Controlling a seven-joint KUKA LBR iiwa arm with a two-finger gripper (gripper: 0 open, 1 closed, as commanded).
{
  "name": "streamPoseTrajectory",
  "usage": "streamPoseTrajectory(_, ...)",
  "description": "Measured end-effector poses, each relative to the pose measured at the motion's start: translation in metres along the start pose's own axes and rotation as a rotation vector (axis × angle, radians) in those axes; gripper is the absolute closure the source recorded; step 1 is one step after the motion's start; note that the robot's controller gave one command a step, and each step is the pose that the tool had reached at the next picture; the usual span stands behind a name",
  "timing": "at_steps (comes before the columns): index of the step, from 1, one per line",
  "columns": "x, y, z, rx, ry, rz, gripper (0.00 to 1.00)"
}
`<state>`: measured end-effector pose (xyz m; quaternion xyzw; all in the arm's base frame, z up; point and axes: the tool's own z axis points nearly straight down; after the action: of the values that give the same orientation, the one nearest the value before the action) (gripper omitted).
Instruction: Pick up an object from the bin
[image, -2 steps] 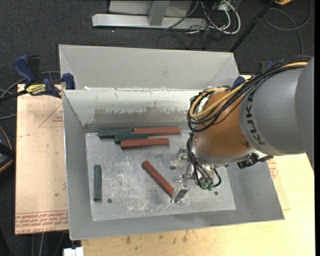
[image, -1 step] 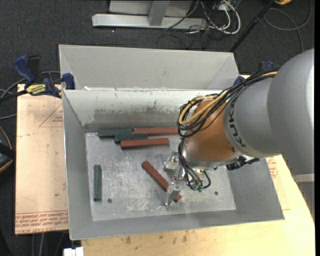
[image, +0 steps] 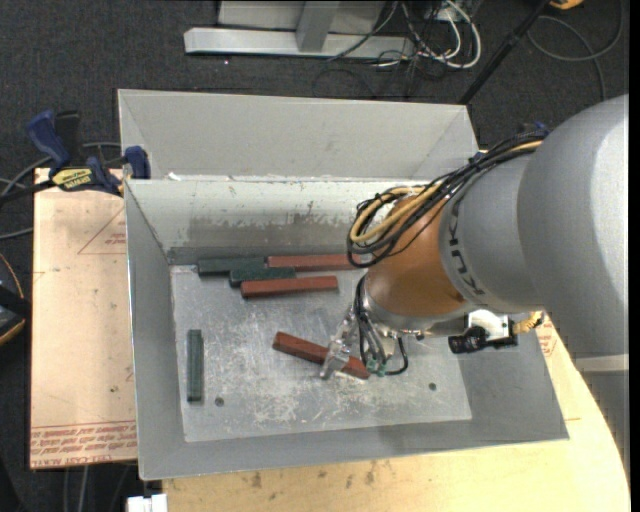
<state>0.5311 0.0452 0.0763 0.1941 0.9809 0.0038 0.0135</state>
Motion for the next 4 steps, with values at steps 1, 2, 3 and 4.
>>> streamPoseTrajectory(1,0.002,0.0,-0.001,0.0,-0.001,0.035,1.0)
streamPoseTrajectory(2,0.003,0.0,-0.006,0.003,0.003,0.044,1.0)
streamPoseTrajectory(3,0.006,-0.002,-0.023,0.013,0.024,0.034,1.0)
streamPoseTrajectory(4,0.004,-0.001,-0.04,0.012,0.023,0.035,1.0)
